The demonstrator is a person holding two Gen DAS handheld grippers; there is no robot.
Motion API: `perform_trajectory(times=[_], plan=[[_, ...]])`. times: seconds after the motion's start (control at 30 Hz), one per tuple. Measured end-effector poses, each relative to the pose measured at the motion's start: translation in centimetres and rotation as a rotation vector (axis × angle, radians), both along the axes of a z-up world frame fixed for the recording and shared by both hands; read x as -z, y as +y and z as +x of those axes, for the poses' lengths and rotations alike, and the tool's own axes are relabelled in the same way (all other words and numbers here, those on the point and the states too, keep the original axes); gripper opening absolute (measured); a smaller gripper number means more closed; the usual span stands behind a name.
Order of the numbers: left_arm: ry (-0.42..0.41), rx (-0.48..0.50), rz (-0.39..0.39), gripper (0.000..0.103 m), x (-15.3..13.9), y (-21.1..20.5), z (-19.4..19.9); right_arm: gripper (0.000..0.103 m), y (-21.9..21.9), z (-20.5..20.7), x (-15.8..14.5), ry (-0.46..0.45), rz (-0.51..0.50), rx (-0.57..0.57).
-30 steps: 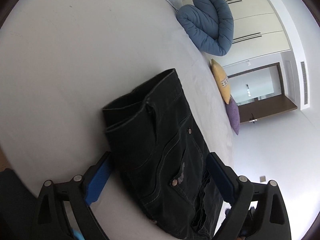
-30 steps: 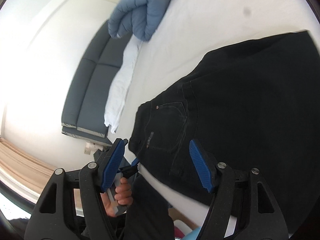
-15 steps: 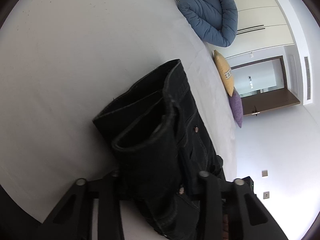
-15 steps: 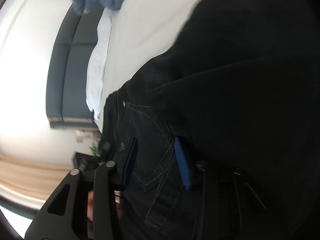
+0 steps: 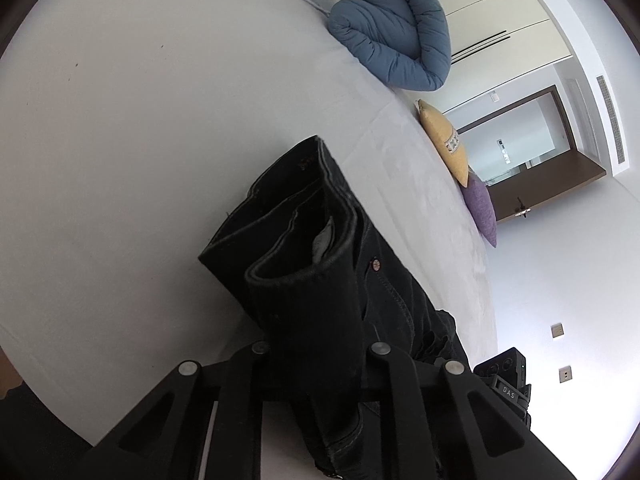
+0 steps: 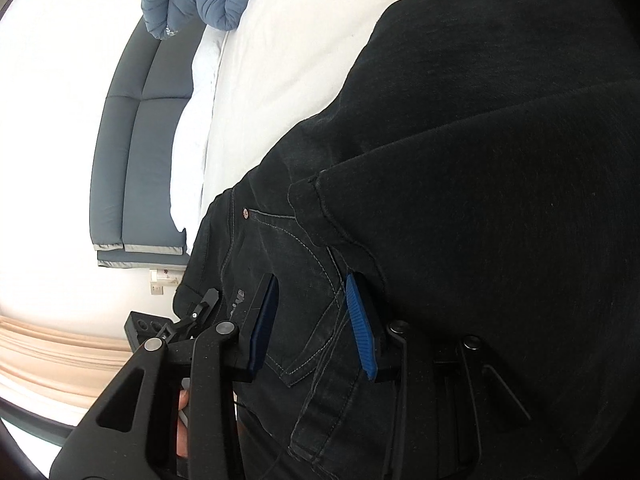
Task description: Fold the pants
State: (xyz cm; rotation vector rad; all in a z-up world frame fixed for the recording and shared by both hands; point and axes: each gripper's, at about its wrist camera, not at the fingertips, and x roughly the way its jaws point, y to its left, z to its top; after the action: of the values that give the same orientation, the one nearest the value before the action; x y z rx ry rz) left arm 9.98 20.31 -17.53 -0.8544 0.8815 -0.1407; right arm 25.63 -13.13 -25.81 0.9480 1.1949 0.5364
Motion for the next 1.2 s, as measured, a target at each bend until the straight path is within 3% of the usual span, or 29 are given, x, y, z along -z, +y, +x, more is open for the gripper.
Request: perform_trajectory(times=[0.17, 0.33, 0.43, 0.5, 0.53, 0.67, 0.8, 1.0, 1.1, 1.13, 1.2], plan=[[-0.031, 0.003, 0.011, 0.012, -1.3, -0.7, 0.1, 0.035, 0.1, -0.2, 0.0, -0.015, -0.012, 0.004], [-0.087, 0.062, 0.134, 0.012, -4.7, -3.5, 0.6, 0.036, 0.2, -0.4, 0.0, -0.035, -0.019, -0.001], [-0.138, 0.133, 0.227, 0.012, -7.2, -6.8, 0.6, 0.06, 0.1, -0.3, -1.2, -0.037, -0.006, -0.01], [-0.183, 0.216, 0.32, 0.012, -9.0, -10.6, 0.3, 0.089, -0.4, -0.3, -2.7, -0.047, 0.004, 0.008], [-0.204, 0.261, 0.363, 0.012, -9.6, -12.7, 0.0, 0.091, -1.0, -0.4, -3.6, -0.07, -0.002, 0.025], [-0.256, 0.452, 0.52, 0.011, -9.6, -21.7, -1.5, 0.091, -5.3, -0.7, -6.5, -0.127, 0.083, 0.053], [-0.251, 0.605, 0.601, 0.011, -7.2, -27.9, -3.1, 0.091, -10.3, -2.2, -7.7, -0.137, 0.118, 0.082], [-0.24, 0.791, 0.739, 0.011, -4.1, -33.9, -5.5, 0.091, -14.6, -5.0, -4.5, -0.049, 0.107, 0.133], [-0.259, 0.829, 0.858, 0.011, -3.1, -35.7, -7.0, 0.09, -14.6, -5.8, -3.4, -0.046, 0.082, 0.142], [-0.258, 0.83, 0.866, 0.011, -3.0, -35.7, -7.0, 0.086, -14.3, -5.9, -3.2, -0.056, 0.054, 0.131], [-0.26, 0.829, 0.881, 0.011, -3.2, -35.8, -7.1, 0.054, -13.4, -5.6, -3.0, -0.055, -0.021, 0.11]])
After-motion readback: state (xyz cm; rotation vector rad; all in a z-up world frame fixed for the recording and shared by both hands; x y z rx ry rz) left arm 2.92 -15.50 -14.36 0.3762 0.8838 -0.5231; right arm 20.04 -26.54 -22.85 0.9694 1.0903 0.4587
